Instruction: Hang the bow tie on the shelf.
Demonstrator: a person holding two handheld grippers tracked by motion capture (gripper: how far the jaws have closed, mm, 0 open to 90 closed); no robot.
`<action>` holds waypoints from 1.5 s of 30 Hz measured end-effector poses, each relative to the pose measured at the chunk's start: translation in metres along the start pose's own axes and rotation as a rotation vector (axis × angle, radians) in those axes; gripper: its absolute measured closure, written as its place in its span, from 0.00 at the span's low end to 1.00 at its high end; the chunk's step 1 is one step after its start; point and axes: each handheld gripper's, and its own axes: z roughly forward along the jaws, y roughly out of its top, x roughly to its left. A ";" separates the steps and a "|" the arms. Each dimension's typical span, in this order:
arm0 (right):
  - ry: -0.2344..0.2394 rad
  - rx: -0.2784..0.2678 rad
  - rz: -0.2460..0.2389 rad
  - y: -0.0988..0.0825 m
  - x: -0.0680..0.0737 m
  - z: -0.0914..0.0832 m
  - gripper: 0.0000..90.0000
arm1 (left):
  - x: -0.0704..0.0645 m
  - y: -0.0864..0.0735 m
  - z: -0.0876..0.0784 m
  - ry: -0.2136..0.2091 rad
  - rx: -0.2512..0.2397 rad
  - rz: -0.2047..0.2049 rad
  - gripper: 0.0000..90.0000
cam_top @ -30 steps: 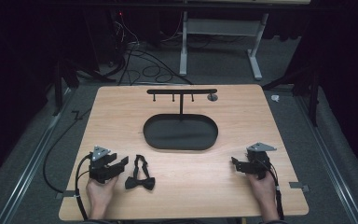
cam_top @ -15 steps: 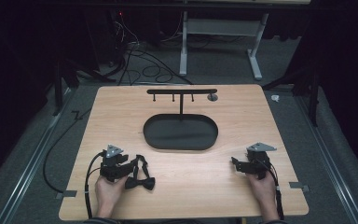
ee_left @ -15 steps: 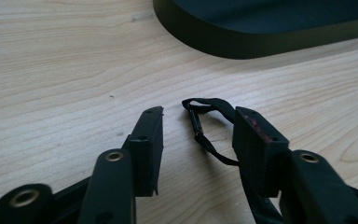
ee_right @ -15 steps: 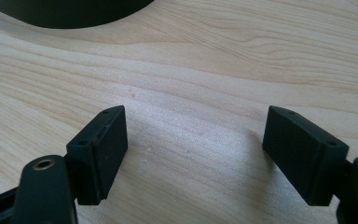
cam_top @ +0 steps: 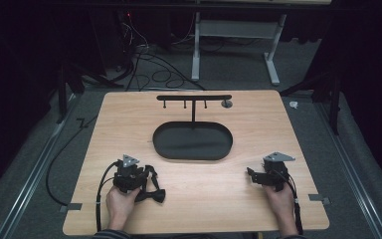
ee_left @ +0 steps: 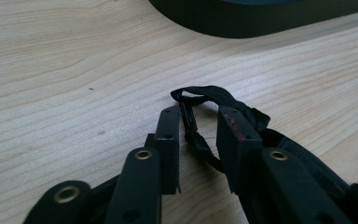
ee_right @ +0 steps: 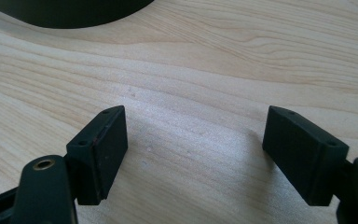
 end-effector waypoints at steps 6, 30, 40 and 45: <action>0.000 -0.001 0.002 0.000 0.000 0.000 0.26 | -0.001 -0.003 0.002 0.007 0.009 0.023 0.89; 0.001 0.000 0.001 0.000 0.000 0.000 0.26 | -0.002 0.003 -0.018 -0.036 -0.084 0.023 0.98; 0.001 0.000 0.001 0.000 0.000 0.000 0.26 | -0.005 0.017 -0.033 -0.081 -0.143 0.039 0.98; 0.001 0.000 0.003 0.000 0.000 0.000 0.26 | -0.007 0.025 -0.039 -0.101 -0.157 0.054 0.98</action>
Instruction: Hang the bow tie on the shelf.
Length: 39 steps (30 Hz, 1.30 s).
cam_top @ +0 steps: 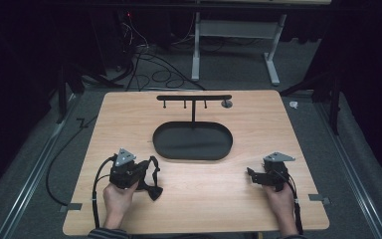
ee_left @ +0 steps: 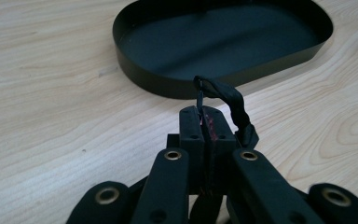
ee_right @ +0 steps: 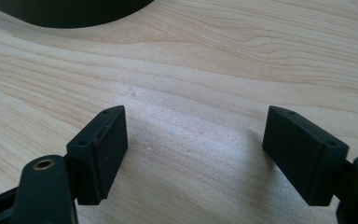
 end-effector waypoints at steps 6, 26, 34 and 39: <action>0.000 0.001 0.000 0.000 0.000 0.000 0.26 | -0.003 0.013 -0.001 -0.019 0.005 0.039 0.98; -0.001 0.000 0.001 0.000 0.000 0.000 0.26 | -0.016 0.052 -0.009 -0.058 -0.068 0.094 0.98; 0.000 0.000 -0.004 0.000 0.000 0.000 0.25 | -0.020 0.066 -0.006 -0.092 -0.088 0.100 0.98; 0.000 0.000 -0.004 0.000 0.000 0.000 0.25 | -0.024 0.074 -0.005 -0.107 -0.098 0.108 0.98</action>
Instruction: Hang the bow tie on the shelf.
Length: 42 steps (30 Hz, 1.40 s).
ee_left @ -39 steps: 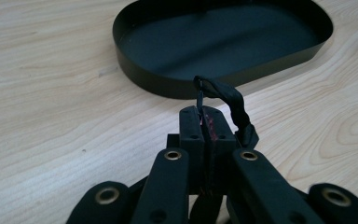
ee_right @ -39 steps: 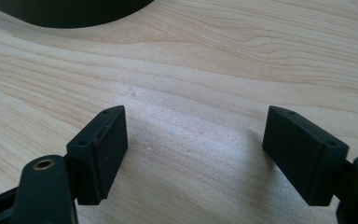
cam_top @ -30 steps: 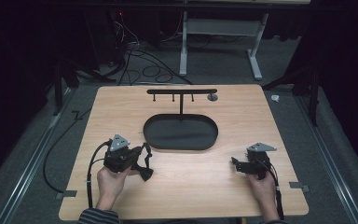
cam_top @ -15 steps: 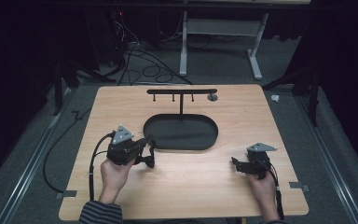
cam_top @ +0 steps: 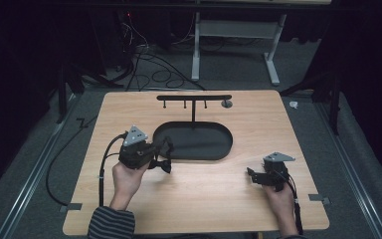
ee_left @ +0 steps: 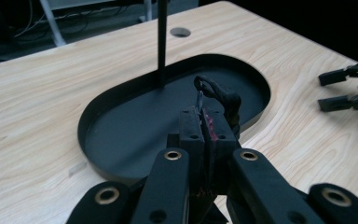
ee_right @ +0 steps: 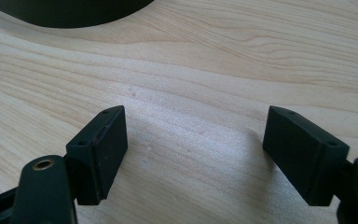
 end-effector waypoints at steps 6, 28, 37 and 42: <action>0.000 0.001 0.001 0.000 0.000 0.000 0.25 | -0.002 0.009 0.002 -0.009 -0.009 0.015 0.98; -0.001 0.000 0.000 0.000 0.000 0.000 0.26 | 0.003 0.043 0.015 -0.058 -0.019 0.014 0.98; -0.001 0.001 0.002 0.000 0.000 0.000 0.26 | 0.007 0.057 0.025 -0.055 -0.025 0.016 0.98; 0.000 0.001 0.002 0.000 0.000 0.000 0.26 | 0.008 0.063 0.033 -0.050 -0.022 0.021 0.98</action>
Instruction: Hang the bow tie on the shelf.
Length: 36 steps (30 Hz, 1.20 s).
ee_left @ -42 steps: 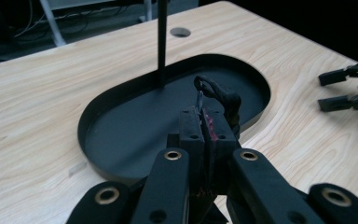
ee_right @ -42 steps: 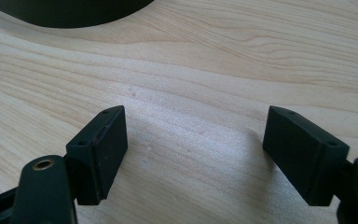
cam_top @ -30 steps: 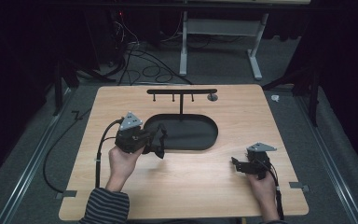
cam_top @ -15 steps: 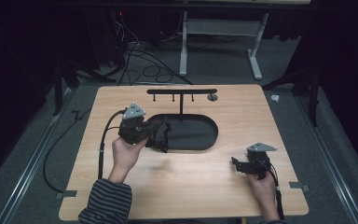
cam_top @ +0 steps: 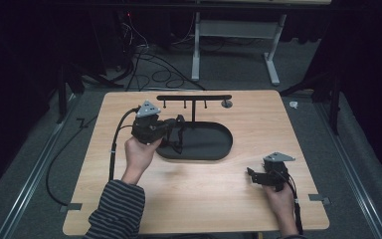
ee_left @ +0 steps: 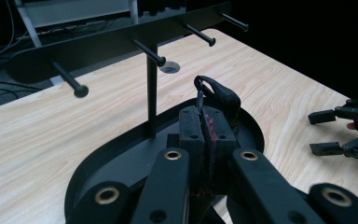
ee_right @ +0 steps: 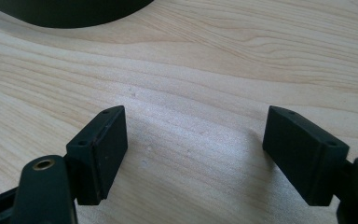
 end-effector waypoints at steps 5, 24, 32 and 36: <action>0.000 0.000 0.000 0.000 0.000 0.000 0.26 | 0.001 0.007 0.008 0.006 -0.003 -0.006 0.98; 0.001 0.000 -0.001 0.000 0.000 0.000 0.25 | 0.006 0.033 0.041 0.091 0.003 0.008 0.98; 0.003 0.000 -0.001 0.000 0.000 0.000 0.25 | 0.012 0.034 0.052 0.146 0.002 0.010 0.98; 0.003 0.000 0.000 0.000 0.000 0.000 0.25 | 0.014 0.033 0.056 0.165 0.001 0.002 0.97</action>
